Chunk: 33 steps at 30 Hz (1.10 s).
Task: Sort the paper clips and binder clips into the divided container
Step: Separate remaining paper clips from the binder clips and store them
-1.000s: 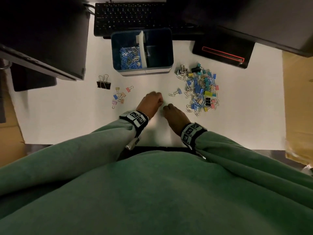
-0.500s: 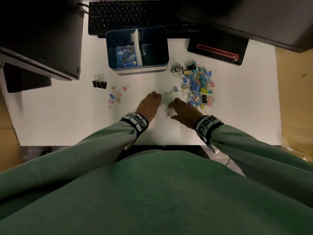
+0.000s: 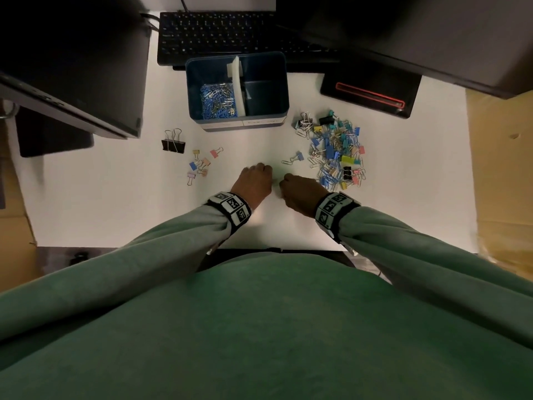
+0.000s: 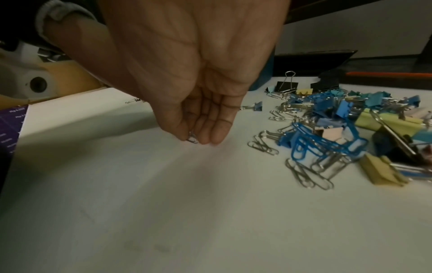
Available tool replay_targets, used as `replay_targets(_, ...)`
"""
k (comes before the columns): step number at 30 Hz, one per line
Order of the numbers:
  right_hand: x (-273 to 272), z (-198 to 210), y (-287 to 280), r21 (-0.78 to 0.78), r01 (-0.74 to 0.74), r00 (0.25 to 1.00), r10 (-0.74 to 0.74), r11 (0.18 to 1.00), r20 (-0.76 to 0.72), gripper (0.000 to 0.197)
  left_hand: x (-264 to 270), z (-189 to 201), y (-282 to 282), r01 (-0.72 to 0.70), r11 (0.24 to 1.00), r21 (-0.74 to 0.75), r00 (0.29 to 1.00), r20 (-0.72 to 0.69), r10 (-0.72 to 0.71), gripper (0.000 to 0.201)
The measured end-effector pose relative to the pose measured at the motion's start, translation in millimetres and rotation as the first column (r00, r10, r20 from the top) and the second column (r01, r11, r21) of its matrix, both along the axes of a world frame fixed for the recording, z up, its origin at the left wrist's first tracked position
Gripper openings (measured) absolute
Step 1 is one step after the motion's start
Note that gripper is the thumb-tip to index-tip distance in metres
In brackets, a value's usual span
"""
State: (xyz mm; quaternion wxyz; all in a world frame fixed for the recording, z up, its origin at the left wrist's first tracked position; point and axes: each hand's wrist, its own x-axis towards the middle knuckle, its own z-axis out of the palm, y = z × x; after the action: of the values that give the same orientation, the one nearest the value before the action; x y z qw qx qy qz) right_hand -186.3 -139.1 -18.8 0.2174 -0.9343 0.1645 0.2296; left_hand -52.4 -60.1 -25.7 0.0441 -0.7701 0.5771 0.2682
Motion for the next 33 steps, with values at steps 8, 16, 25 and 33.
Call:
replay_targets(8,33,44,-33,0.231,0.310,0.923,-0.351,0.922,0.161,0.008,51,54,1,-0.397,0.886,-0.240,0.895,-0.315,0.316,0.011)
replay_targets(16,192,97,-56,0.175,0.370,0.842,-0.409,0.912,0.351,0.016,158,84,-36,-0.618,0.725,-0.304,0.785,-0.174,0.595,0.017)
replay_targets(25,59,75,-93,0.199,0.405,0.772,-0.450,0.893,0.449,0.015,68,64,-22,-0.322,0.813,-0.486,0.947,-0.173,0.272,0.015)
replay_targets(33,-75,15,-107,0.021,0.297,0.955,-0.297,0.955,-0.011,0.045,-31,6,-47,0.192,0.977,-0.091,0.981,0.003,-0.192,0.050)
